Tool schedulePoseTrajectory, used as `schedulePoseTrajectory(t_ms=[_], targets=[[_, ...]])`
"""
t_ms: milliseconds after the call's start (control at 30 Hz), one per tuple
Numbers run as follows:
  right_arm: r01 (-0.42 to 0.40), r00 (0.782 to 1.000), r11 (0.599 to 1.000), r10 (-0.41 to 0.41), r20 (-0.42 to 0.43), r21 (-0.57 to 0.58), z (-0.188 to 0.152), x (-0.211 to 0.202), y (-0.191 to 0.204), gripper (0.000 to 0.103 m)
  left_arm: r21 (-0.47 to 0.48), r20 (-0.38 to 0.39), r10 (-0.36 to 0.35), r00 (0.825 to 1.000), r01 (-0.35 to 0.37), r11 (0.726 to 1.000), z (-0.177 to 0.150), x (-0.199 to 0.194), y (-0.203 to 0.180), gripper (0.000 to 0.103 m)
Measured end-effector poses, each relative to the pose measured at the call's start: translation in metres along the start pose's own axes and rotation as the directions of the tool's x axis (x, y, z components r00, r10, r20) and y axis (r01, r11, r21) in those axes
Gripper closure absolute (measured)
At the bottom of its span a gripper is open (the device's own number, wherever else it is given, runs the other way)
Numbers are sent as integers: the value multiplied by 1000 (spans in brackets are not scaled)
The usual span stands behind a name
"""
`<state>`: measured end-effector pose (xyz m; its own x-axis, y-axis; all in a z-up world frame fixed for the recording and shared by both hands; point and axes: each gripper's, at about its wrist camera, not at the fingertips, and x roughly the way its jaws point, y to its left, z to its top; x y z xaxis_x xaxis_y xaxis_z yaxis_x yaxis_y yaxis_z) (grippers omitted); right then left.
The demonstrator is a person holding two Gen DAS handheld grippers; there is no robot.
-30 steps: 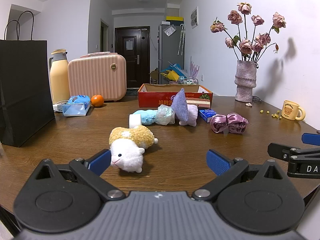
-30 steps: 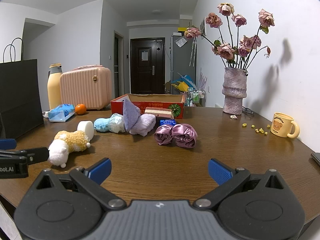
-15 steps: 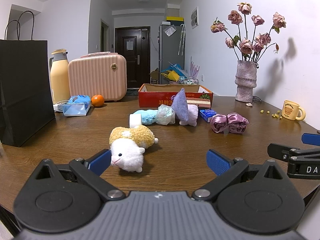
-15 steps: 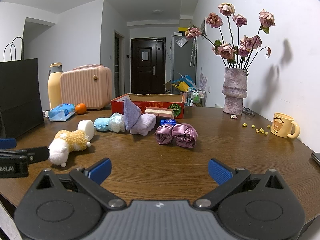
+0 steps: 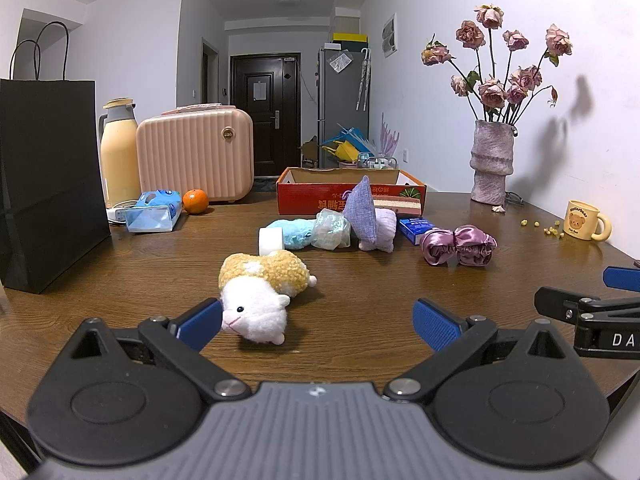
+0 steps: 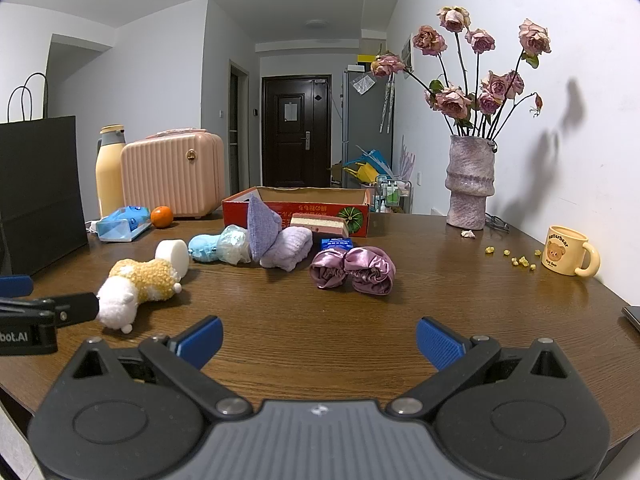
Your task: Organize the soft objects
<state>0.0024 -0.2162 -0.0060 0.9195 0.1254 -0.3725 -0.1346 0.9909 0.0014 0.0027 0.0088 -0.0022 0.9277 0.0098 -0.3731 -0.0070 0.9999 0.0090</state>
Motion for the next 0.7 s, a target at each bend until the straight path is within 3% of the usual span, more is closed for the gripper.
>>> schedulePoseTrajectory(t_ms=[700], targets=[[-1,1000,1000,1,-11,-17,5,15,2,0,-11,-10,14,1000,-14,1000,5,8,4,0]])
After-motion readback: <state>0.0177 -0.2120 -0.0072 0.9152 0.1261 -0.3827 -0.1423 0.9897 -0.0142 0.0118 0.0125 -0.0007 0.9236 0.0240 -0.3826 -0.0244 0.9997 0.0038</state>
